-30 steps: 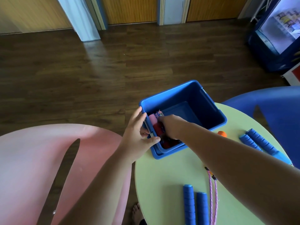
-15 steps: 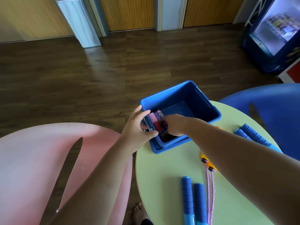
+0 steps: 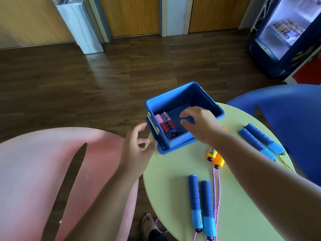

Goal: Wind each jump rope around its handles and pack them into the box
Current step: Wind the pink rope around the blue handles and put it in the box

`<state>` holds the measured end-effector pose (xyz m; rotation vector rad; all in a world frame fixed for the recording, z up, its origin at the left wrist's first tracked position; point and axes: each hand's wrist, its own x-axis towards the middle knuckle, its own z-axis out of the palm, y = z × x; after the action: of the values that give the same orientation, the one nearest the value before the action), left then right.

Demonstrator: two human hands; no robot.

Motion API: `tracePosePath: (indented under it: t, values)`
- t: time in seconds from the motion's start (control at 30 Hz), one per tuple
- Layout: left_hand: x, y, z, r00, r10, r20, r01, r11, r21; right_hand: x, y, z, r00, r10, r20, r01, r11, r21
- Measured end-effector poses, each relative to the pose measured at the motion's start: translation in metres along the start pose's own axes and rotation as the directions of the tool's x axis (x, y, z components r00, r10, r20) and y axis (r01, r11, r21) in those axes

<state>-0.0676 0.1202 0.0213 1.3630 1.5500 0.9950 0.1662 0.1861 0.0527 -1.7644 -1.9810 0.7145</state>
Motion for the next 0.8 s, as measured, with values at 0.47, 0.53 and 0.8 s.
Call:
tracePosePath:
  t: [0.47,0.53,0.8]
  values:
    - [-0.104,-0.078,0.100,0.727,-0.354,0.588,0.278,0.935,0.220,-0.243,0.071,0.103,0.786,0.594,0.175,-0.603,0.798,-0.002]
    - [-0.103,-0.076,0.111,0.693,-0.379,0.613,0.289,0.925,0.245,-0.244,0.067,0.113,0.786,0.602,0.142,-0.609,0.793,0.010]
    - [-0.123,-0.062,0.124,0.804,-0.327,0.496,0.229,0.941,0.250,-0.251,0.067,0.118,0.797,0.601,0.056,-0.601,0.783,0.158]
